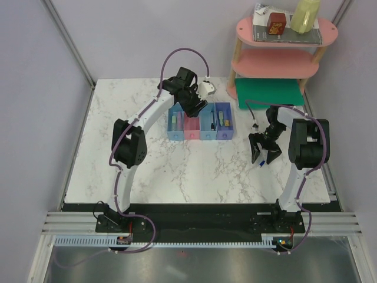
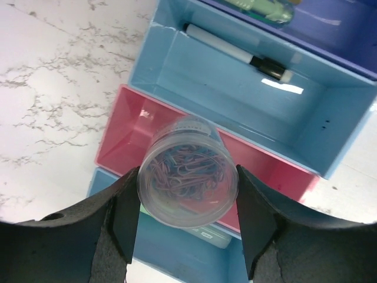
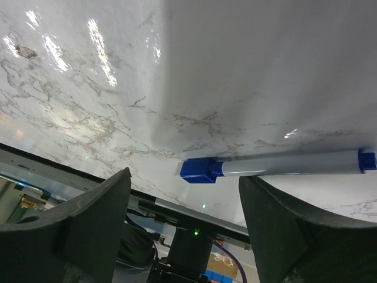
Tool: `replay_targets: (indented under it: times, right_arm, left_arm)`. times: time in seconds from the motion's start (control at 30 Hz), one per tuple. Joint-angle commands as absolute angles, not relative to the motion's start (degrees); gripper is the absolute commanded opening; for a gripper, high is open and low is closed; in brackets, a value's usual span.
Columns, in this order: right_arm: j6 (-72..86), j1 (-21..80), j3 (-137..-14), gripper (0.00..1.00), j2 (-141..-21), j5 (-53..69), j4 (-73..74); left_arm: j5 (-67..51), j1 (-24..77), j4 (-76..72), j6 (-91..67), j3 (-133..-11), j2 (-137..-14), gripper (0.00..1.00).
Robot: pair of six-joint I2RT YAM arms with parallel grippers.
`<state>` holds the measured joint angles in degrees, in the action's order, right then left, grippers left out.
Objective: Sort the stationery into containers
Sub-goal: Pick up the pen from the center of the board.
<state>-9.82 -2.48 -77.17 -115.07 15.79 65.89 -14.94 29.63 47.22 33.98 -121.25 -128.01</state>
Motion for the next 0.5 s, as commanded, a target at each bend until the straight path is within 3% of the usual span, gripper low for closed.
replay_targets:
  times: [0.0,0.47]
  right_arm:
    - [-9.76,-2.37,-76.47,0.78,-116.72,14.42,56.25]
    - [-10.9,-1.76,-74.36,0.43,-115.4,6.33,51.5]
  left_arm:
    - [-12.31,29.71,43.86,35.77,-123.05,-130.95,0.02]
    - [-11.51,29.18,40.61,35.77,-123.13,-134.82,0.02]
